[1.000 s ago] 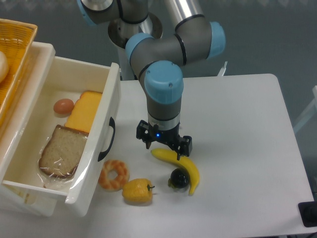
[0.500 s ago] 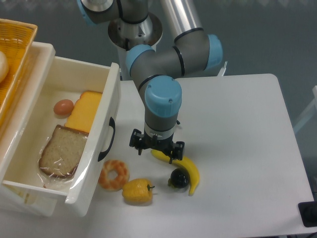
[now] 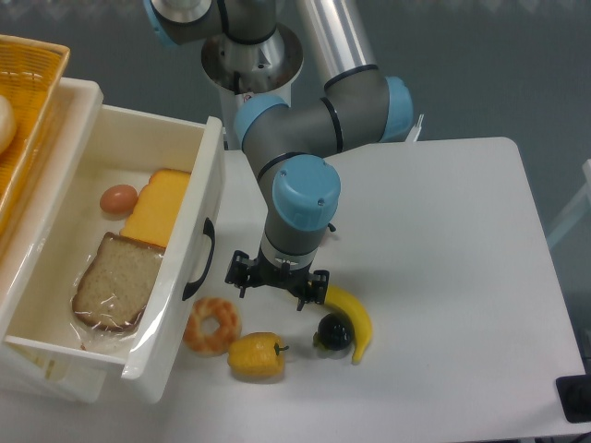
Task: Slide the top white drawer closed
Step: 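Move the gripper toward the open white drawer's front face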
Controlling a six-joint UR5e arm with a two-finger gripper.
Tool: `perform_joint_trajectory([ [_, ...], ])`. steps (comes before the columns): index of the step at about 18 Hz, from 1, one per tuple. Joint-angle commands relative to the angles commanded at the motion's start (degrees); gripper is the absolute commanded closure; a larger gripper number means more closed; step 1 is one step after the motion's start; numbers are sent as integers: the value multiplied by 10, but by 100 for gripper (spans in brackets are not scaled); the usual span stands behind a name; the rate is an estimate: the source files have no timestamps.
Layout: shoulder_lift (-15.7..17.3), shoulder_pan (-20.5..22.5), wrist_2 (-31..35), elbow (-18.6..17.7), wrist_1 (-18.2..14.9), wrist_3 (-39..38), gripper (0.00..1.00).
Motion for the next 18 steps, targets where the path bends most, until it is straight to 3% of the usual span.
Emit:
perform_joint_trajectory([
  [18,4,-13,-14,0,-4,-1,0],
])
